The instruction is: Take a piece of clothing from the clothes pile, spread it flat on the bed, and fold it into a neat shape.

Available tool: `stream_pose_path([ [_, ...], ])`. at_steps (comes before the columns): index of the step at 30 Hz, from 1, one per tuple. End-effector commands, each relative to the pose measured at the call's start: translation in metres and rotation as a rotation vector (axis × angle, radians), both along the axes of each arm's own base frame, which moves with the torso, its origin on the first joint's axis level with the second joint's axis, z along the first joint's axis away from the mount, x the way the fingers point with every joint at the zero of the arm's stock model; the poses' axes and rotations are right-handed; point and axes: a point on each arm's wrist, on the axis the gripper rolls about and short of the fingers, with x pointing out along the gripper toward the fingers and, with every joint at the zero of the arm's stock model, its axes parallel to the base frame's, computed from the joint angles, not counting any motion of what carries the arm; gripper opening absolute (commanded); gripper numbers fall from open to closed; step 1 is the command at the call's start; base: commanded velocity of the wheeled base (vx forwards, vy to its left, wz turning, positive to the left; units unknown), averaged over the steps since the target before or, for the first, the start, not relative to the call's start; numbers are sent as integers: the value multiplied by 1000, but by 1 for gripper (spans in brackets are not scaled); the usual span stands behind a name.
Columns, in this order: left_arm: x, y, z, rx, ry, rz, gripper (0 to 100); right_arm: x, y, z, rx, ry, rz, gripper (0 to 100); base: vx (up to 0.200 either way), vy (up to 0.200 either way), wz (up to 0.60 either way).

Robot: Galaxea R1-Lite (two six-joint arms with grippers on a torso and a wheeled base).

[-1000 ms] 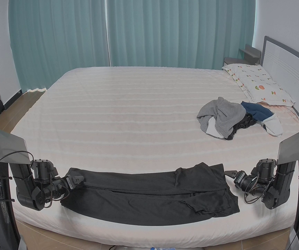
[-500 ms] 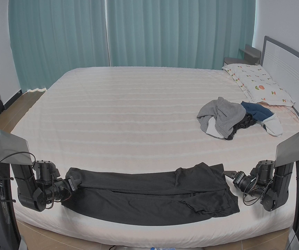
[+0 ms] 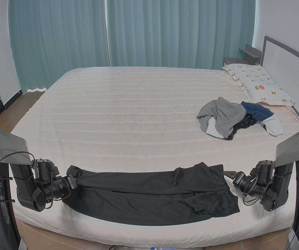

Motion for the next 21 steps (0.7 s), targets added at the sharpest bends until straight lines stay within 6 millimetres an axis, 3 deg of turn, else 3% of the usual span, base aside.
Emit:
stream_pose_path([
  [1, -2, 1, -1, 1, 7, 2, 0, 0, 0, -1, 0, 3, 1, 100, 0, 0, 0],
  [5, -2, 1, -1, -2, 7, 4, 0, 0, 0, -1, 0, 3, 1, 100, 0, 0, 0],
  [8, -1, 0, -1, -2, 4, 4, 0, 0, 0, -1, 0, 3, 1, 100, -200, 0, 0],
  [21, 1, 0, -1, -1, -2, 6, 0, 0, 0, -1, 1, 2, 0, 100, 0, 0, 0],
])
